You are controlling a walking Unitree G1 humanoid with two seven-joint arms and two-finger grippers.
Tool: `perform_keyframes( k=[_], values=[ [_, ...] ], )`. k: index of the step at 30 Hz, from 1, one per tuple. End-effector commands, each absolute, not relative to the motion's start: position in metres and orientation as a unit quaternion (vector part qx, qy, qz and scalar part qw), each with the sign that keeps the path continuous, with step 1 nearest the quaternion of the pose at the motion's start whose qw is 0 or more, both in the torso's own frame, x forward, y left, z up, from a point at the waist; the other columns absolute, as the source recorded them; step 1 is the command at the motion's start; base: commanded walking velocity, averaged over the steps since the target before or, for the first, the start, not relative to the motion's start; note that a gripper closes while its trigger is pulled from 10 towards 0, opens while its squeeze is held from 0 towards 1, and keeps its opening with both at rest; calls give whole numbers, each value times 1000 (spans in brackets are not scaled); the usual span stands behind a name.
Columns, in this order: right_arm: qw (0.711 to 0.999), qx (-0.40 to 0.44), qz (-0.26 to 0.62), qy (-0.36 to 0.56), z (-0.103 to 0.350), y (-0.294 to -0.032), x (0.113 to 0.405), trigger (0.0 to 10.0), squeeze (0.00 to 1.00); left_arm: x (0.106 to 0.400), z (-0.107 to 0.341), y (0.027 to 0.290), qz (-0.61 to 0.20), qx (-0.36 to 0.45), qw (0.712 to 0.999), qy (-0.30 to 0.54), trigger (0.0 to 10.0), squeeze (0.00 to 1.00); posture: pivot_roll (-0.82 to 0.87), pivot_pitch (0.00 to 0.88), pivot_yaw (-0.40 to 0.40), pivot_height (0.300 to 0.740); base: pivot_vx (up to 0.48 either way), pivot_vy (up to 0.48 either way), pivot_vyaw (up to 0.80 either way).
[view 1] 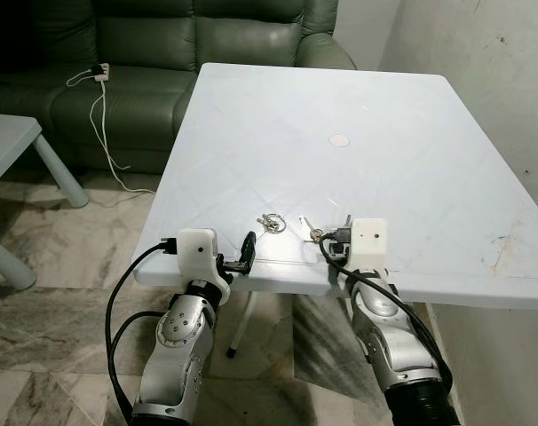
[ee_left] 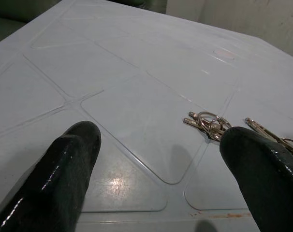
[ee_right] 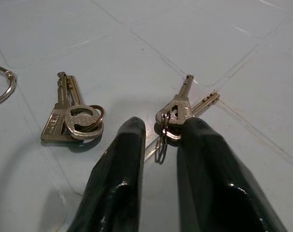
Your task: Hang keys on a hook
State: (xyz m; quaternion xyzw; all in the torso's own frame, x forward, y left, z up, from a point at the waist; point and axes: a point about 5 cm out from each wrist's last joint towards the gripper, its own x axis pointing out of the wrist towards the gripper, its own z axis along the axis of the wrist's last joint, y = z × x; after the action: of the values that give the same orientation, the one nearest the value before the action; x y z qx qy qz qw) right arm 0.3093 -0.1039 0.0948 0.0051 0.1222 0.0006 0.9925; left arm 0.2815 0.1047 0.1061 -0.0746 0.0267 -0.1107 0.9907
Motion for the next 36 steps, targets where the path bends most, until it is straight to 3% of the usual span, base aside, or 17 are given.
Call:
perform_keyframes(
  k=[1,26,30,31,32,33,36],
  values=[
    [992,8,-6,122,96,-105,310,0,0,282,111,99,-113,-83,990,19,10000,0,-30,89,-88,740,0,0,0],
    [992,14,-17,124,94,-103,309,0,0,281,111,101,-109,-83,990,18,10000,0,-29,93,-86,740,0,0,0],
    [997,17,-12,80,102,-105,309,0,0,282,112,101,-109,-82,990,18,10000,0,-30,87,-83,740,0,0,0],
    [998,15,-10,53,107,-107,308,3216,0,282,112,101,-109,-82,990,17,10000,0,-31,86,-82,740,0,0,0],
    [999,29,10,26,112,-107,307,4863,0,283,112,101,-110,-82,990,16,10000,0,-35,82,-80,740,0,0,0],
    [999,38,24,8,115,-107,306,9922,0,283,112,101,-110,-82,990,16,10000,0,-35,82,-80,740,0,0,0],
    [996,35,75,-37,124,-105,301,10000,0,285,113,100,-111,-84,990,13,10000,0,-39,73,-79,740,0,0,0]
  ],
)
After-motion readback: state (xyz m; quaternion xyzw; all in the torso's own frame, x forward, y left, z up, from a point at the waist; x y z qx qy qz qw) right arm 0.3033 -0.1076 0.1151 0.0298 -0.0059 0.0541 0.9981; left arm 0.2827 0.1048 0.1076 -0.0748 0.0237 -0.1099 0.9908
